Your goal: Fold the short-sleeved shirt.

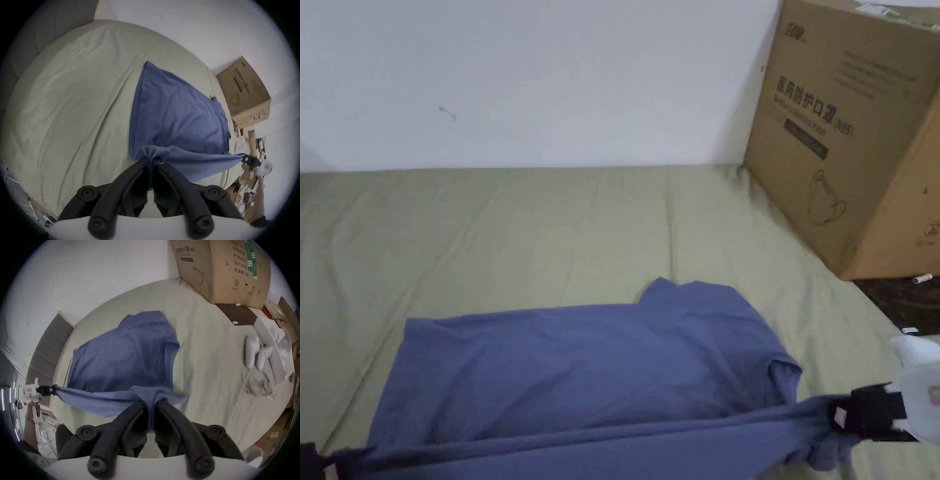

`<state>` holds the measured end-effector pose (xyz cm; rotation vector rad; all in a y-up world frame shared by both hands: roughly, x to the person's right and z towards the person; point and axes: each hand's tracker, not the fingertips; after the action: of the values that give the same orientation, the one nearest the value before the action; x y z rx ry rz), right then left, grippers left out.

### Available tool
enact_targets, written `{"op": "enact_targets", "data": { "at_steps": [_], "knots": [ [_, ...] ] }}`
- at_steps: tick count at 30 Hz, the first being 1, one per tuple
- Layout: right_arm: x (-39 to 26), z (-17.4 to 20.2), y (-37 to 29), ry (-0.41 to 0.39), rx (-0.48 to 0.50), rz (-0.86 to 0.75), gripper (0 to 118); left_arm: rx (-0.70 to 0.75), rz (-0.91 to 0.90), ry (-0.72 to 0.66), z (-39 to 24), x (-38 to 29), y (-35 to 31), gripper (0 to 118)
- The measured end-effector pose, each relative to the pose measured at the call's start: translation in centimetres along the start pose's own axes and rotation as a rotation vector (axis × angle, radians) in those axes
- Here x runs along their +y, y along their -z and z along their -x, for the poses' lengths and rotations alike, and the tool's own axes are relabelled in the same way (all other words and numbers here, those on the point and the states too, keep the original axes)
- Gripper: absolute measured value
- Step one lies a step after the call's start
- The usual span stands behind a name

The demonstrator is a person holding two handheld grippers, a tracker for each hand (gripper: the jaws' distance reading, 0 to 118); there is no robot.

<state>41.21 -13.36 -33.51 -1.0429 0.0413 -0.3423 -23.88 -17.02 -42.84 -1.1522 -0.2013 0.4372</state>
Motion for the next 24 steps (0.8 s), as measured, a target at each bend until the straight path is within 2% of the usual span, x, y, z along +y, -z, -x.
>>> {"op": "enact_targets", "data": {
  "at_steps": [5,6,8,9,10,11,12,13,14,17,20,21,22,23,24],
  "knots": [
    [6.5,-0.5,7.4,0.084,-0.024,0.049,4,0.007,0.067,-0.040,-0.5,6.1,6.1,4],
    [7.6,-1.8,9.6,0.093,-0.028,0.061,4,0.006,0.071,-0.059,-0.4,6.9,7.2,4],
    [8.4,-1.7,11.6,0.112,-0.048,0.052,4,-0.012,0.056,-0.100,-0.4,7.8,8.4,8],
    [8.4,-1.8,12.2,0.141,-0.048,0.036,7,-0.020,0.024,-0.100,-0.5,7.8,8.4,19],
    [8.3,-2.1,12.6,0.172,-0.056,0.008,27,-0.010,0.003,-0.093,-0.6,8.0,8.5,54],
    [8.1,-2.1,12.7,0.187,-0.063,-0.019,61,0.004,-0.005,-0.080,-0.8,8.1,8.5,92],
    [7.8,-2.0,12.7,0.184,-0.065,-0.027,97,-0.001,-0.017,-0.067,-0.9,7.9,8.5,118],
    [7.5,-2.0,12.6,0.186,-0.061,-0.043,118,-0.030,-0.086,-0.041,-1.4,7.9,8.0,113],
    [7.3,-2.4,11.9,0.192,-0.049,-0.128,116,-0.035,-0.076,-0.032,-1.8,7.8,7.8,112],
    [6.2,-2.6,10.1,0.172,-0.033,-0.128,116,-0.049,-0.111,0.061,-3.9,4.8,5.4,112],
    [3.7,-1.8,7.0,0.133,-0.024,-0.186,116,0.016,-0.153,0.207,-6.4,1.1,2.9,113],
    [2.7,-1.6,6.0,0.128,-0.009,-0.193,116,0.048,-0.168,0.254,-5.5,1.1,2.3,112],
    [1.4,-0.8,4.9,0.121,0.015,-0.198,113,0.056,-0.173,0.295,-6.0,-0.4,1.4,106],
    [0.3,-0.5,3.7,0.119,0.039,-0.203,105,0.060,-0.192,0.336,-6.5,-1.9,0.4,88],
    [-1.1,-0.1,2.6,0.106,0.061,-0.248,86,0.039,-0.235,0.350,-6.8,-3.6,-0.6,56]
  ]
}}
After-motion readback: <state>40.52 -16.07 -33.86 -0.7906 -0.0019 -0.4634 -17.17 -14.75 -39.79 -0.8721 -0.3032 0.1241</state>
